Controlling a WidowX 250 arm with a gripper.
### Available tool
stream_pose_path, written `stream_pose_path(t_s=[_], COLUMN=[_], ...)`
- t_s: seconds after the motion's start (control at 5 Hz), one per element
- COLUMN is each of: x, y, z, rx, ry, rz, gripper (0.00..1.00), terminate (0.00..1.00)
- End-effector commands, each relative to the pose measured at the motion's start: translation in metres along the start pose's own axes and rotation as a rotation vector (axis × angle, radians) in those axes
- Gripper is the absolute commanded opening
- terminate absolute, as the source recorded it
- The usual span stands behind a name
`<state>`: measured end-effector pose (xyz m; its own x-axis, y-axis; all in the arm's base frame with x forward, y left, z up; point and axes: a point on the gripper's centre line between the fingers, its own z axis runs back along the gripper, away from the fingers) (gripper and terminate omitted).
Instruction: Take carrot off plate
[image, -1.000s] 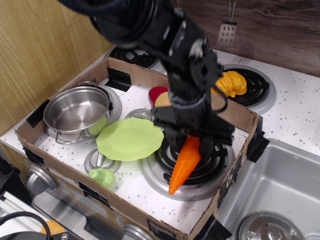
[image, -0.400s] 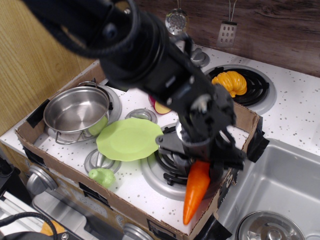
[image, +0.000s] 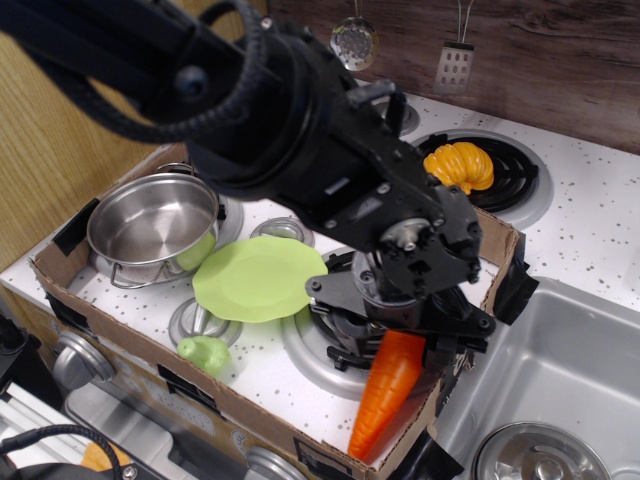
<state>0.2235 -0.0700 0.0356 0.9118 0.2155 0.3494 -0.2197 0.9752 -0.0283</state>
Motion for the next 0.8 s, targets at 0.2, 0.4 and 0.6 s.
stream_pose_path(t_s=[0.2, 0.4, 0.6], x=[0.028, 0.041, 0.048], y=[-0.002, -0.004, -0.003], z=[0.031, 0.047, 0.051], rx=[0.023, 0.023, 0.008], ry=[-0.036, -0.019, -0.031], rz=[-0.028, -0.029, -0.056], gripper=[1.00, 1.00, 1.00], terminate=[0.00, 0.00, 0.00])
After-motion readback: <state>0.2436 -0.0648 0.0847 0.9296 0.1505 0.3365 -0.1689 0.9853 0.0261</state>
